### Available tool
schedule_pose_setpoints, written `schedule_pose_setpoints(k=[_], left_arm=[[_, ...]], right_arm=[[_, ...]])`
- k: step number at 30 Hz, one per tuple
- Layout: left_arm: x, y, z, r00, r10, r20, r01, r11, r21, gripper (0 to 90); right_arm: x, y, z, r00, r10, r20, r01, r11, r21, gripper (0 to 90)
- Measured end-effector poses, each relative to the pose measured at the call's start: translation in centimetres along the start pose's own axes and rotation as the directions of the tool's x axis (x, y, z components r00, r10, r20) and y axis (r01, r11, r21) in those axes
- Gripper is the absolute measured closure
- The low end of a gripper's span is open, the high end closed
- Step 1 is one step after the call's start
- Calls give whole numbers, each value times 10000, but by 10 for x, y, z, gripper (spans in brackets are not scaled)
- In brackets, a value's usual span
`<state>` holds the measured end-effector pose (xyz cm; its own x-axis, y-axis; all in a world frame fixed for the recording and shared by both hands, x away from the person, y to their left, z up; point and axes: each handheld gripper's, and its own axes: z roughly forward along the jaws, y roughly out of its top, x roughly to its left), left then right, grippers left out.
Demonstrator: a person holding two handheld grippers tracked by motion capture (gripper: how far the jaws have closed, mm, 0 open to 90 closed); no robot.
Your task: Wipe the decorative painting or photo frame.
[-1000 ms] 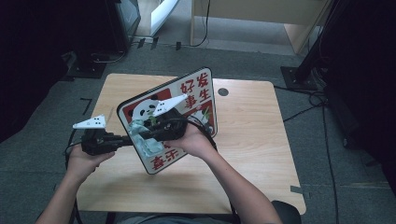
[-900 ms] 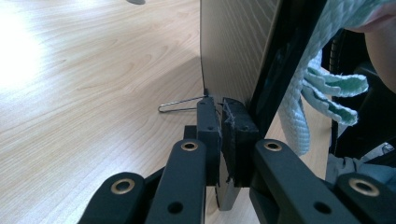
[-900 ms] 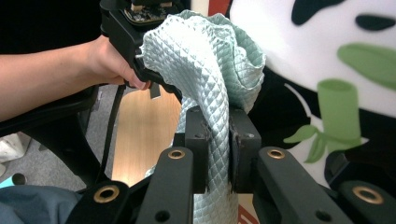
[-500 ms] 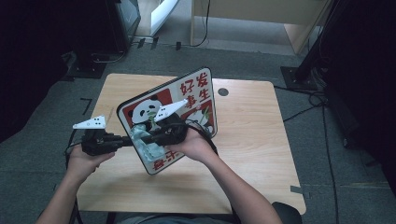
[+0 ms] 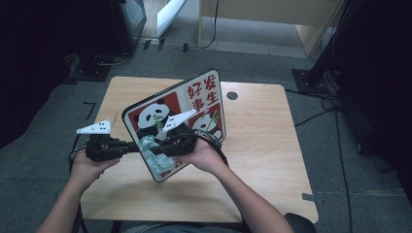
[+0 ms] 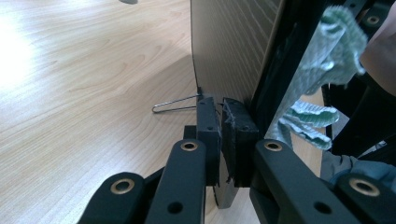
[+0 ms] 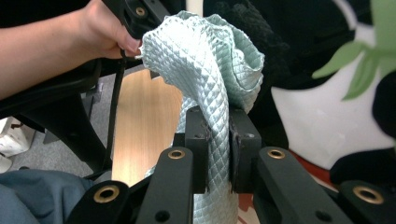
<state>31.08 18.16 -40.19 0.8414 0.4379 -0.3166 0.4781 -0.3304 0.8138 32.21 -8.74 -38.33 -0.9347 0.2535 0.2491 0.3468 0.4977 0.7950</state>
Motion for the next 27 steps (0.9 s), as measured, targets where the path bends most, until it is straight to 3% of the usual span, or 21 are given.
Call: schedule_pose_setpoints(k=[16,27], left_arm=[[-1,0,0,9999,127,58,-128,9999,83,855],[-1,0,1,9998,87,168,-89,9999,87,850]], right_arm=[[4,-20,8,9998,46,204,-47,10000,64,810],[4,-41,16,9992,350,206,-357,9987,372,810]])
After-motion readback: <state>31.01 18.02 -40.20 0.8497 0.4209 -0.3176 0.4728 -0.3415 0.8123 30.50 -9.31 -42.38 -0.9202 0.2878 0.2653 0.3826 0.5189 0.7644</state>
